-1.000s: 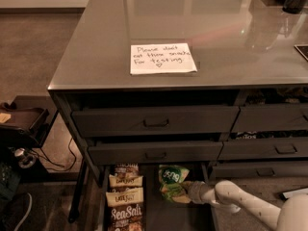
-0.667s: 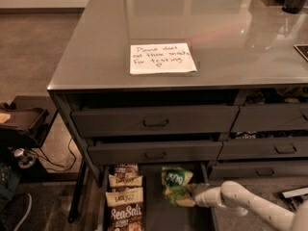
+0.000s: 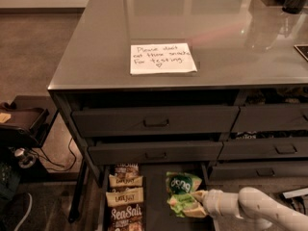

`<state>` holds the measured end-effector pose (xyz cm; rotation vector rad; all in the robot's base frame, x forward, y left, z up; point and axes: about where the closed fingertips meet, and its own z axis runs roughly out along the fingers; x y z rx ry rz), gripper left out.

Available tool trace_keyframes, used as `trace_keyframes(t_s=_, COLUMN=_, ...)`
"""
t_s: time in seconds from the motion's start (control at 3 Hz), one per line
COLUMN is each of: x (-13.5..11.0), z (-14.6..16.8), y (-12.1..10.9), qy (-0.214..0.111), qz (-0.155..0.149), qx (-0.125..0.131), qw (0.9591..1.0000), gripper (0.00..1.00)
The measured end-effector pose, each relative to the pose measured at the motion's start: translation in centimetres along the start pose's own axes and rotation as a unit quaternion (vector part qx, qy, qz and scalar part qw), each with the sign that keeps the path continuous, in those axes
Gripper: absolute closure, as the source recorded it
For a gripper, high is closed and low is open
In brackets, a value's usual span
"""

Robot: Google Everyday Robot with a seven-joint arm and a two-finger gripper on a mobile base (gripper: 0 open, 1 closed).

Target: Pick green rice chip bag from bottom drawer and place on counter

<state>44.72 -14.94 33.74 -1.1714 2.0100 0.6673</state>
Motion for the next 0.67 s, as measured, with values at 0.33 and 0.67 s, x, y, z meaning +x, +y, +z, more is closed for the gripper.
trace_keyframes(t_s=0.33, x=-6.2, z=-5.5, y=1.2, qy=-0.037, qz=-0.045, qx=-0.008, qw=0.9983, gripper=1.00)
trace_keyframes(t_s=0.67, x=-7.2, z=-6.2, y=3.2, qy=-0.046, qz=-0.053, qx=-0.048, qw=0.9964, gripper=1.00)
